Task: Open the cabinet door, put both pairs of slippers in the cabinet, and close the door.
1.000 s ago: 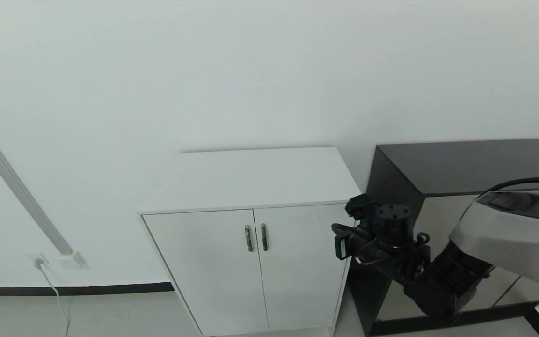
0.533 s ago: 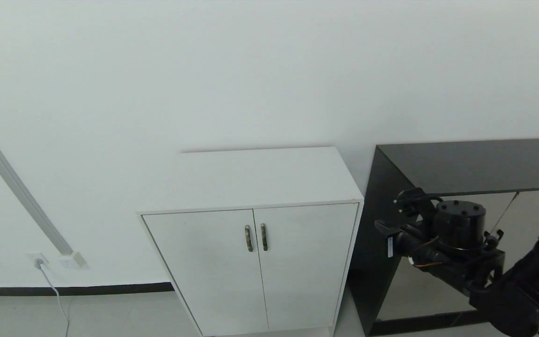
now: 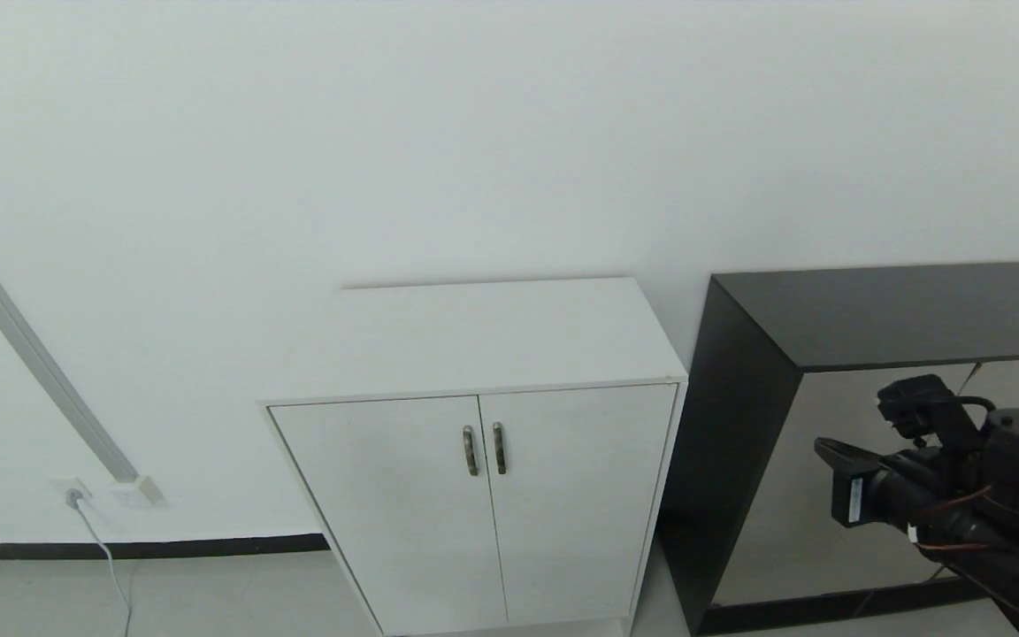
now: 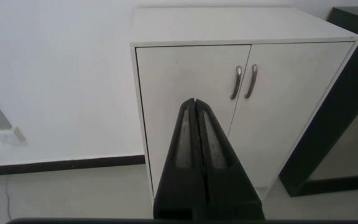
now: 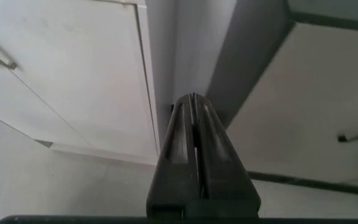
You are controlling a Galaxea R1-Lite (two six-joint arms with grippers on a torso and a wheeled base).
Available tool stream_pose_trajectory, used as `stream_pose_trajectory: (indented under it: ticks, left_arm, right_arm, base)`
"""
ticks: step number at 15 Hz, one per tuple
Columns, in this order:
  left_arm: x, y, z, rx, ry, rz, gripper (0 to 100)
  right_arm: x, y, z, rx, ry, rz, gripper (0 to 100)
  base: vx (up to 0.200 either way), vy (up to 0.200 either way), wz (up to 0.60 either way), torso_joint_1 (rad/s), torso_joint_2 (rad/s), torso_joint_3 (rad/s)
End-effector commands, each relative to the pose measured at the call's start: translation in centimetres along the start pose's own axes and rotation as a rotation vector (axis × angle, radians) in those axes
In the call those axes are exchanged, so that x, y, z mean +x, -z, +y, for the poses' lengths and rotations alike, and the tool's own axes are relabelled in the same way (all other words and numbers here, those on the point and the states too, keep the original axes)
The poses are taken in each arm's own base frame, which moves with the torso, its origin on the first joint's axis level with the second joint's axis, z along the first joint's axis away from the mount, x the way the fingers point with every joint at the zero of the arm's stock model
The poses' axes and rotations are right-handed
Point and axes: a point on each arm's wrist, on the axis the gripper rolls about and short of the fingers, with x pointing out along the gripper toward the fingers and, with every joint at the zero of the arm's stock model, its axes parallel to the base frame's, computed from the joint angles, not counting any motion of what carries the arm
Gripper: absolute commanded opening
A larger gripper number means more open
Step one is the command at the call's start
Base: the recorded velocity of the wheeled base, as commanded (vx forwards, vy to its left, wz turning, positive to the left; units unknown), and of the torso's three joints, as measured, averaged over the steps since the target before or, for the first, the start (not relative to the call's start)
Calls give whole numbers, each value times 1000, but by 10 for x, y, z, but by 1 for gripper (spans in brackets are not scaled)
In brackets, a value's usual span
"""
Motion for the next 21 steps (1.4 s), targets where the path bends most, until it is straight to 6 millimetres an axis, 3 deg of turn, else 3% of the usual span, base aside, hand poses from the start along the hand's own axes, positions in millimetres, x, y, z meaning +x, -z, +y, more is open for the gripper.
stream_pose_trajectory:
  ticks: [1,6,13,21]
  left_arm:
    - [0,0,0,-1,0,2,0]
    - [0,0,0,-1,0,2,0]
    - [0,0,0,-2,0,2,0]
    - [0,0,0,-1,0,0,0]
  right_arm:
    - [-30,-2,-4,4,5,-33,0]
    - [-72,6,-9,10,1,-62,0]
    - [-112,7,-13,13,-3,-87,0]
    - [-166,30,-16,4,-74,-17,0]
  base:
    - [0,0,0,0,0,0]
    - [0,0,0,0,0,0]
    - [0,0,0,0,0,0]
    - [0,0,0,0,0,0]
